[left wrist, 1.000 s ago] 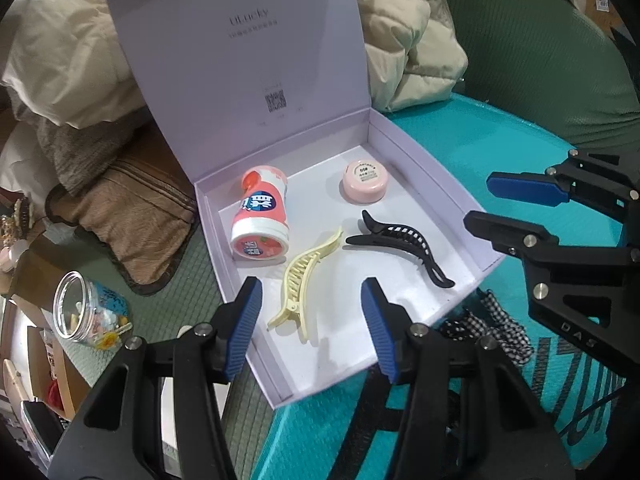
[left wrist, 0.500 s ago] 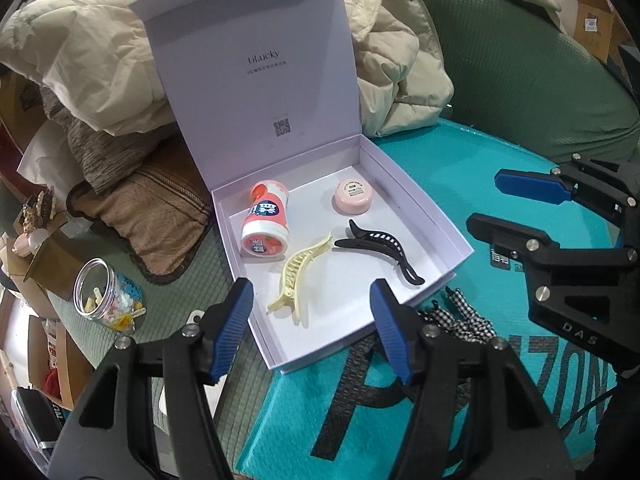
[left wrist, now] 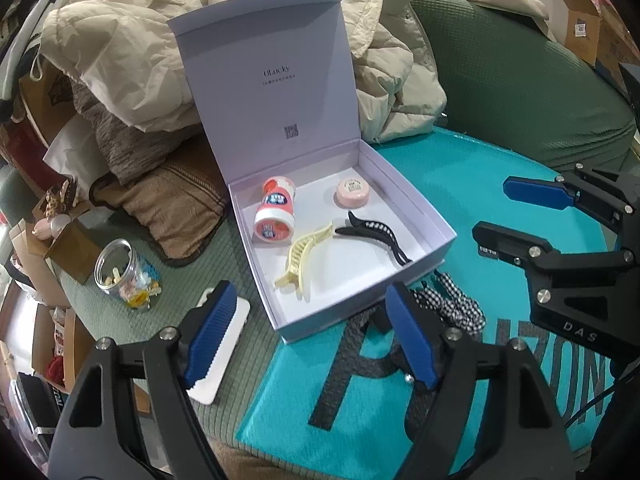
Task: Organize objects
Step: 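Withdraw both open tools from the box back over the mat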
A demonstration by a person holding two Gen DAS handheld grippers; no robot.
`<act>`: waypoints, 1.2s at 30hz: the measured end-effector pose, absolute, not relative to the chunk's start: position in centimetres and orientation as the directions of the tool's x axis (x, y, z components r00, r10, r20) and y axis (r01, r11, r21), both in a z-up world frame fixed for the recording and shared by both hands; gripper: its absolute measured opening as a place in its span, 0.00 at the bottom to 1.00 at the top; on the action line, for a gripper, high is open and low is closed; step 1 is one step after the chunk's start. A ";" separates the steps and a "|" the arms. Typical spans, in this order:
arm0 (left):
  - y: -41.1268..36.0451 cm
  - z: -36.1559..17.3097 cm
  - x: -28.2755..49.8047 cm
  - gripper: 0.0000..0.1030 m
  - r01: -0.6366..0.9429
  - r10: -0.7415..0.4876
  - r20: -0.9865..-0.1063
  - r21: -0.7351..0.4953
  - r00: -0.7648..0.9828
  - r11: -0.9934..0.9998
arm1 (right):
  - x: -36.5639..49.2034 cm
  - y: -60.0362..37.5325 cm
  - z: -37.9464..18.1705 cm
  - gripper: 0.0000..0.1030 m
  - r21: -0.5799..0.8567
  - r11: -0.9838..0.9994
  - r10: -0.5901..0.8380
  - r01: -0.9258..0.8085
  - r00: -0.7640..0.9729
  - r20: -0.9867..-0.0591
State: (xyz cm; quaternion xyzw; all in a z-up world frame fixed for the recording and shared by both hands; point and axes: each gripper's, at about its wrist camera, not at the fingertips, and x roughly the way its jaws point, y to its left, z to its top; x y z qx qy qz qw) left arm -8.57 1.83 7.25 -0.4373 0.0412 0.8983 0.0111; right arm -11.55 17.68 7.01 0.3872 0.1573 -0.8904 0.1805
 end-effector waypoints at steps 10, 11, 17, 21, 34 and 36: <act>2.7 5.7 -5.7 0.74 -0.051 -0.008 -0.804 0.048 -0.594 -0.998 | -8.5 18.5 5.7 0.47 -0.131 -0.887 -0.194 0.443 -0.614 -0.765; 2.7 5.4 -5.3 0.74 -0.050 -0.005 -0.807 0.042 -0.591 -0.998 | -8.3 18.6 5.6 0.47 -0.129 -0.887 -0.195 0.443 -0.612 -0.766; 3.1 4.1 -4.1 0.74 -0.047 -0.001 -0.823 0.033 -0.568 -0.998 | -6.6 19.1 4.6 0.47 -0.118 -0.889 -0.195 0.442 -0.599 -0.777; 3.5 3.1 -3.6 0.74 -0.049 0.006 -0.833 0.025 -0.553 -0.998 | -5.9 19.4 3.7 0.47 -0.110 -0.892 -0.190 0.439 -0.584 -0.789; 4.3 -1.0 -2.3 0.74 -0.051 0.058 -0.872 -0.038 -0.486 -0.998 | -4.3 20.3 -0.2 0.47 -0.058 -0.901 -0.191 0.429 -0.514 -0.836; 4.3 -1.7 -2.2 0.74 -0.050 0.065 -0.879 -0.047 -0.473 -0.998 | -4.2 20.4 -0.8 0.47 -0.050 -0.903 -0.190 0.427 -0.502 -0.844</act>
